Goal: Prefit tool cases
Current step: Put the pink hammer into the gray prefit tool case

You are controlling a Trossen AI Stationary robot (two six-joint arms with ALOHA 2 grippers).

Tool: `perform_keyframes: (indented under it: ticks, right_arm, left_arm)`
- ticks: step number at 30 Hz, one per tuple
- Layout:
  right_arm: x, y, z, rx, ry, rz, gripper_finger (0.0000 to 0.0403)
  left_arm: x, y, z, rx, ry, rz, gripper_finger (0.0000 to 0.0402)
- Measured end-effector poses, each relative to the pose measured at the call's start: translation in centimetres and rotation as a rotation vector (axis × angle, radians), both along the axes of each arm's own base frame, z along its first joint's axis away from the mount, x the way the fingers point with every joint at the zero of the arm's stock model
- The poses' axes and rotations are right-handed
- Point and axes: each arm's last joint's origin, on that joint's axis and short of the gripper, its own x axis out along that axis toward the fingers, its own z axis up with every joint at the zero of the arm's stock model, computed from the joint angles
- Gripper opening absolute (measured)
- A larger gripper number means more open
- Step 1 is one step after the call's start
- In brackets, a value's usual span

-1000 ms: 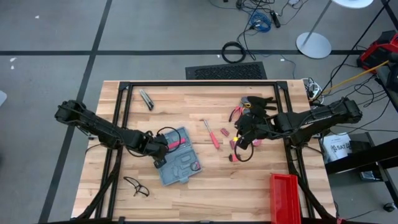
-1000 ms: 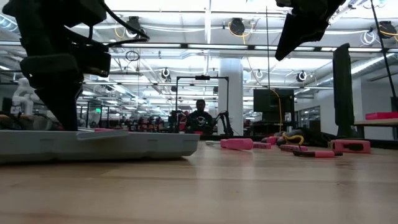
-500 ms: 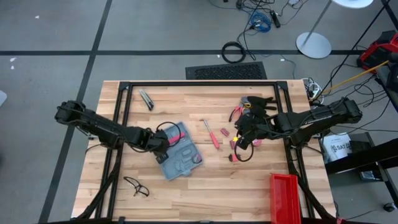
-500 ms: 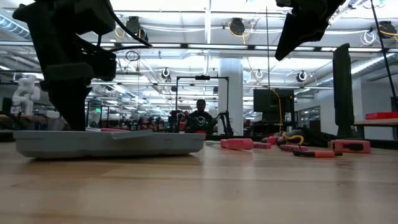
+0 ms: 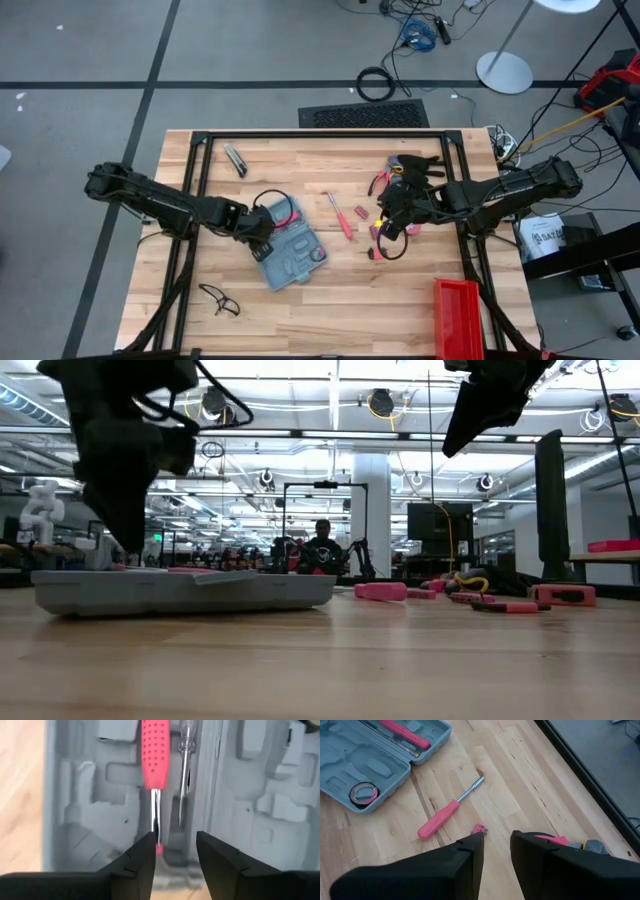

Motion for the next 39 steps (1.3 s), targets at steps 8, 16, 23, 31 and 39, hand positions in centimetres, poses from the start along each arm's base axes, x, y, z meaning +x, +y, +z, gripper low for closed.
perform_keyframes:
  ticks: [8, 16, 23, 31, 39]
  right_arm:
    - [0.0, 0.0, 0.0, 0.0, 0.0, 0.0, 0.0084]
    - [0.0, 0.0, 0.0, 0.004, -0.003, -0.006, 0.0084]
    - [0.0, 0.0, 0.0, 0.008, -0.006, -0.009, 0.0084]
    - [0.0, 0.1, 0.0, 0.034, -0.007, -0.005, 0.0084]
    - [0.0, 0.1, 0.0, 0.035, -0.007, -0.005, 0.0084]
  left_arm:
    - [-1.7, 0.1, 1.8, -0.068, 0.074, -0.016, 0.0148]
    - [-0.9, 0.0, -0.7, -0.045, 0.09, -0.029, 0.0148]
    - [-1.3, 0.6, -2.1, 0.052, 0.234, 0.031, 0.0148]
    - [-0.6, 0.6, -0.3, 0.067, 0.149, 0.015, 0.0148]
    - [0.3, 2.6, 1.1, 0.255, 0.068, 0.03, 0.0148]
